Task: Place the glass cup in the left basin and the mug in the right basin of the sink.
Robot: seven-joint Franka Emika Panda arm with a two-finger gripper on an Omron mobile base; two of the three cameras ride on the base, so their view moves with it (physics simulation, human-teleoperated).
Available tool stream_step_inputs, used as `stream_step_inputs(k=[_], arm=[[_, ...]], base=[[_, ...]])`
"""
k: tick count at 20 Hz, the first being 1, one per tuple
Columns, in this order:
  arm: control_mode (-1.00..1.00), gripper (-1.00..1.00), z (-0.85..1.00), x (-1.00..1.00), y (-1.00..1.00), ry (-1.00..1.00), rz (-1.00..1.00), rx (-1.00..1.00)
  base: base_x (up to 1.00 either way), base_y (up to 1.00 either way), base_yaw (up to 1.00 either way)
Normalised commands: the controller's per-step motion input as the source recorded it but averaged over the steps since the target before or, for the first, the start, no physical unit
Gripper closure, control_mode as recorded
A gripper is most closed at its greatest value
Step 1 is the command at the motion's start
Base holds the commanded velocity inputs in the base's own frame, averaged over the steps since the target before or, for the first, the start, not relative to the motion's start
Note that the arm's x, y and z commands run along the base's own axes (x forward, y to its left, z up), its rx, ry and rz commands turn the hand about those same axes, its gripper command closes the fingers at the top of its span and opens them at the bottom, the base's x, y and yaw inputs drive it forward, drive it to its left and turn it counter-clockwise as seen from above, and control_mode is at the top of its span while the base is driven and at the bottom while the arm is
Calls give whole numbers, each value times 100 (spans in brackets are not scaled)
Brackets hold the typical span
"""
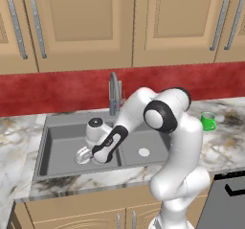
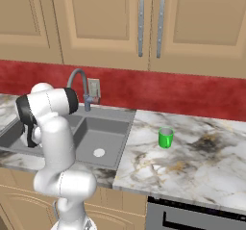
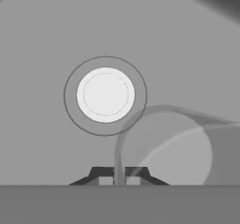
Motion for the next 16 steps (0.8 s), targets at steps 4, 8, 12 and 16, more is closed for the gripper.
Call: stream_step_inputs(k=[4, 8, 12, 16], arm=[[-100, 100, -21, 16, 3, 0, 0, 0], [-100, 100, -21, 15, 2, 0, 0, 0], [-100, 100, -22, 10, 1, 0, 0, 0], [-100, -100, -24, 0, 0, 1, 0, 0]], base=[[0, 0, 0], [0, 0, 0], [0, 0, 0], [0, 0, 0]])
